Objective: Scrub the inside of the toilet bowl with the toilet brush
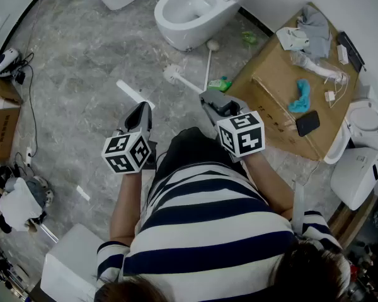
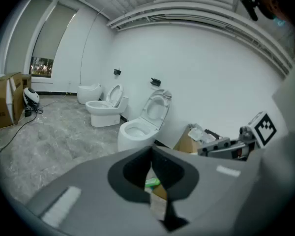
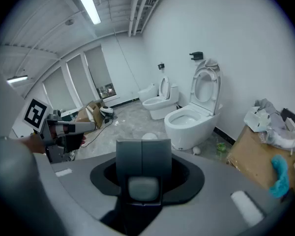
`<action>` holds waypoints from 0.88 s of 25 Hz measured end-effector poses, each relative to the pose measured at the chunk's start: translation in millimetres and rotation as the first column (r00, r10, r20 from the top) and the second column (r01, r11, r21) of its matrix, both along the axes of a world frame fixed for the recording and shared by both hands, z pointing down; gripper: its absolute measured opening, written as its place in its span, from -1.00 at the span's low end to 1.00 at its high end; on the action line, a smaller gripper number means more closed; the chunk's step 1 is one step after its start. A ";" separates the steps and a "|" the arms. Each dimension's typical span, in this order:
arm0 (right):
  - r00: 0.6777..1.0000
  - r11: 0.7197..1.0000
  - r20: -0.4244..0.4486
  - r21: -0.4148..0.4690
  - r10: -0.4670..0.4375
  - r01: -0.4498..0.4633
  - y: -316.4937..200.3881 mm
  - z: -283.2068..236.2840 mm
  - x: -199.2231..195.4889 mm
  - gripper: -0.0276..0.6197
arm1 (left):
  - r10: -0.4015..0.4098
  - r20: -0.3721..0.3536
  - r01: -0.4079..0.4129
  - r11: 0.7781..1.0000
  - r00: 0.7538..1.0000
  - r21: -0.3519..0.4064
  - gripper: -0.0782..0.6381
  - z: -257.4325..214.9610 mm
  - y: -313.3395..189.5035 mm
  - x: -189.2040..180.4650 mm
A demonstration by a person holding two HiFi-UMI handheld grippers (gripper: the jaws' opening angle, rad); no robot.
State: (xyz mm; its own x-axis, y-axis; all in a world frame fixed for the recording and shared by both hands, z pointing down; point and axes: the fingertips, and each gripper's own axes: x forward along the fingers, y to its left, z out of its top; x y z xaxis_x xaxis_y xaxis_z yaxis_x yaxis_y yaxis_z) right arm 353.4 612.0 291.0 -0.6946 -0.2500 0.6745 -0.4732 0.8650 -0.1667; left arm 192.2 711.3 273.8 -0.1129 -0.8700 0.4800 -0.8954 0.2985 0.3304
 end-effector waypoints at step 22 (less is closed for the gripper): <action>0.998 0.998 0.013 -0.027 0.057 -0.057 -11.3 -0.6 -32.7 -0.38 | 0.012 -0.018 -0.012 1.000 1.000 -0.009 -0.78 7.4 -7.4 -38.0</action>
State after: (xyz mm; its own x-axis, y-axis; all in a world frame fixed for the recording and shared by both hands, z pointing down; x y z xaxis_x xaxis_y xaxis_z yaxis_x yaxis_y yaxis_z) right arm 320.6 600.8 290.4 -0.6894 -0.2713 0.6717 -0.5189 0.8319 -0.1966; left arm 154.2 703.9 281.2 -0.0937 -0.8670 0.4894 -0.8931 0.2904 0.3435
